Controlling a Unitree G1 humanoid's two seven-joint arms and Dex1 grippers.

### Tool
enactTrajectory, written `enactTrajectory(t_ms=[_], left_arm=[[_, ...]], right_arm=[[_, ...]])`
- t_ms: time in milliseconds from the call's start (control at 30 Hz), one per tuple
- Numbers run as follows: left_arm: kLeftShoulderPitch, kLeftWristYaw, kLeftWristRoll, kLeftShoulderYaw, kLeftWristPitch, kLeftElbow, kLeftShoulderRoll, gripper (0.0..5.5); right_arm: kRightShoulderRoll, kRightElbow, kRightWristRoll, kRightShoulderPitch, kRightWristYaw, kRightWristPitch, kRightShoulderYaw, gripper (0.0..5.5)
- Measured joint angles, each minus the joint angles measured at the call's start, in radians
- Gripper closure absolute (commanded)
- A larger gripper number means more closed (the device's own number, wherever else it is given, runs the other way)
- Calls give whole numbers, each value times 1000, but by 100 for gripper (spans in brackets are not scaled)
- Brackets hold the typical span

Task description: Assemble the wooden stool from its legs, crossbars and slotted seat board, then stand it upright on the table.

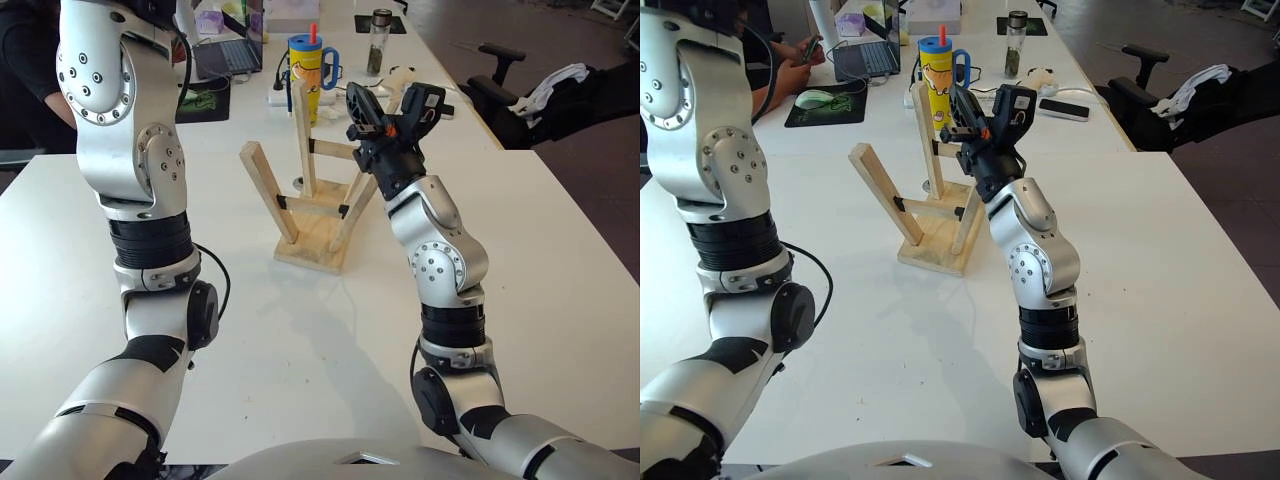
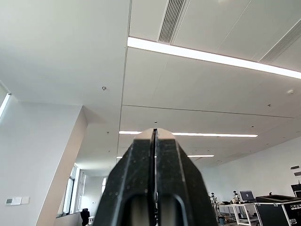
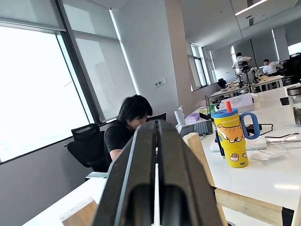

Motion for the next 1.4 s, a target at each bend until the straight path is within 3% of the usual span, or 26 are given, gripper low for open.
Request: enactTrajectory(t_ms=[300,500,733,867,1100,1400], left_arm=[[0,1,-13,0,6,16,1,550],[384,-3,-29,-146,339,30,-37,550],[432,-1,-31,-176,465,-16,-19,550],[466,14,-37,-154,434,-44,-49,550],[527,23,-76,-61,145,-171,-133,550],[600,-99,-84,-170,92,-347,-93,550]], right_arm=[[2,6,-21,-3,7,-4,1,549],[13,7,-23,-5,12,-28,11,549],[22,16,-40,2,9,-31,25,549],[25,16,-58,2,7,-27,28,549],[27,17,-68,13,54,-79,33,549],[25,-122,-4,11,120,-130,16,549]])
